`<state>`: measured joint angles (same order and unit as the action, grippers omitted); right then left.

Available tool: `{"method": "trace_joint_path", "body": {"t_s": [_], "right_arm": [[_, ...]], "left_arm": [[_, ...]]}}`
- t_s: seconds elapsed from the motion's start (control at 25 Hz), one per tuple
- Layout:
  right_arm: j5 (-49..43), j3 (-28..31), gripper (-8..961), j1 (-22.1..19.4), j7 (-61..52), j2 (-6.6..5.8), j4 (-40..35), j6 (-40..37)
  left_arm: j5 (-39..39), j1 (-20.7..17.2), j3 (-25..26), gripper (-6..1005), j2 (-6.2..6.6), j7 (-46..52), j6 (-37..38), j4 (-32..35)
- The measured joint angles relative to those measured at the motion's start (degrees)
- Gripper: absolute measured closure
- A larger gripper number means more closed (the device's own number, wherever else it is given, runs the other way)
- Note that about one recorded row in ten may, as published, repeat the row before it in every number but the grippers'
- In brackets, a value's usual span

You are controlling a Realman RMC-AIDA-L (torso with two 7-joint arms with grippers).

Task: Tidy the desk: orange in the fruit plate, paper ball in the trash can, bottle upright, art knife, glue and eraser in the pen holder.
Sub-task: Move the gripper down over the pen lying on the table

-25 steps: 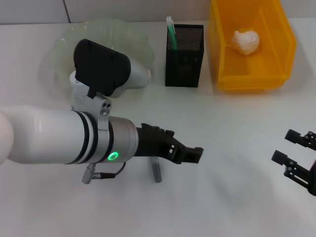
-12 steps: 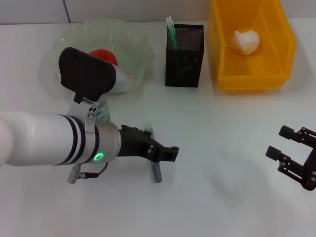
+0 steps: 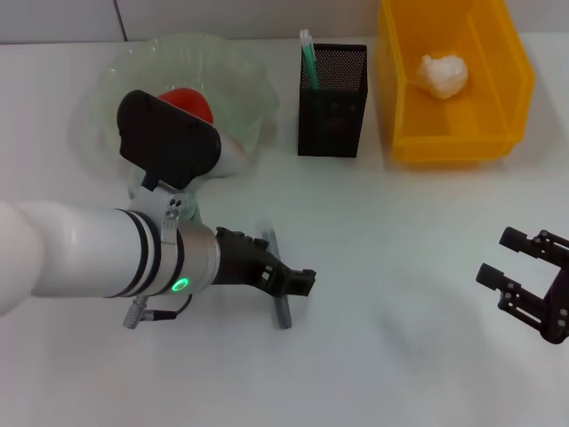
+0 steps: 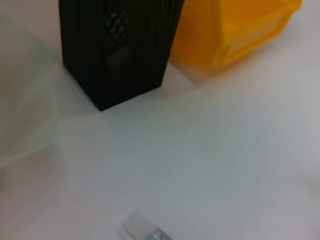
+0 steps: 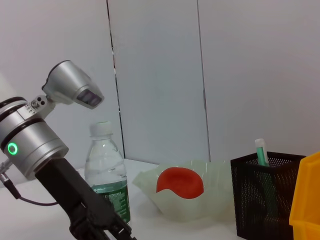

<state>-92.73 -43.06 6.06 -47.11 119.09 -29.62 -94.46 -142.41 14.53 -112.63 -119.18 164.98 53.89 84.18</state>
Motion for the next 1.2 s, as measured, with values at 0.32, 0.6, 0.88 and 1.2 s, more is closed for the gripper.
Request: {"method": "trace_joint_path", "body": {"t_s": [0.32, 0.6, 0.88, 1.2], "right_arm": [[0.0, -0.1, 393, 0.0, -0.2, 0.0, 0.0, 0.0], [0.0, -0.1, 394, 0.0, -0.4, 0.0, 0.0, 0.0], [0.0, -0.1, 395, 0.0, -0.6, 0.0, 0.0, 0.0], [0.0, -0.1, 398, 0.0, -0.7, 0.0, 0.0, -0.2]], "left_arm": [[-0.8, 0.7, -0.4, 200, 0.01, 0.0, 0.0, -1.1], [-1.7, 2.5, -0.5, 296, 0.0, -0.1, 1.5, -2.2], [-1.8, 3.5, -0.9, 598, 0.0, -0.1, 2.0, -2.5], [-2.5, 4.8, -1.8, 706, 0.0, -0.1, 3.0, -2.6]]}}
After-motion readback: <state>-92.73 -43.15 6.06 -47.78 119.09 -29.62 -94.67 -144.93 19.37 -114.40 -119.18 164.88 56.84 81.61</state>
